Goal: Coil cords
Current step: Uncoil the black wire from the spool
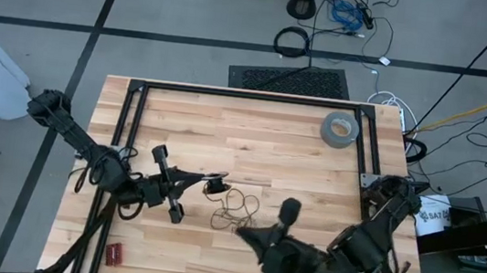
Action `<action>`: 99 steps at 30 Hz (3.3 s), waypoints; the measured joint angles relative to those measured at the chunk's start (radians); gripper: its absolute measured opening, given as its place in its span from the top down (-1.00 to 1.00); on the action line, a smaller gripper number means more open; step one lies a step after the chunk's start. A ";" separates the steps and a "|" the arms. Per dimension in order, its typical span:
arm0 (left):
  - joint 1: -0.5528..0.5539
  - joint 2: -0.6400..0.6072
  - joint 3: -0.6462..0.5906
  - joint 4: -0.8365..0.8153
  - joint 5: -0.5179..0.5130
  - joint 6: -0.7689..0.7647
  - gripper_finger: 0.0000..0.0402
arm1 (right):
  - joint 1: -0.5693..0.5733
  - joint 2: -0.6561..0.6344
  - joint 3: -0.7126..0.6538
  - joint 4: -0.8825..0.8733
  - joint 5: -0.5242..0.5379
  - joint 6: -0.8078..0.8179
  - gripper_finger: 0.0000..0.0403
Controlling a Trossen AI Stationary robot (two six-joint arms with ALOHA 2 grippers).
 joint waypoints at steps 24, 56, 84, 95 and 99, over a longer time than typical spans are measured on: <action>-0.183 -0.099 0.000 0.048 0.014 0.047 1.00 | -0.015 -0.038 -0.026 -0.715 0.024 0.704 1.00; -0.278 -0.153 0.000 0.087 -0.201 0.138 1.00 | -0.078 -0.037 -0.647 -0.717 -0.287 0.823 0.96; -0.278 -0.154 0.001 0.090 -0.228 0.133 1.00 | -0.046 -0.114 -0.741 -0.344 -0.369 0.670 0.48; -0.278 -0.154 0.001 0.073 -0.228 0.126 1.00 | -0.073 -0.114 -0.741 0.160 -0.209 0.202 0.48; -0.278 -0.153 0.001 0.057 -0.228 0.111 1.00 | -0.097 -0.114 -0.741 0.455 -0.137 -0.007 0.48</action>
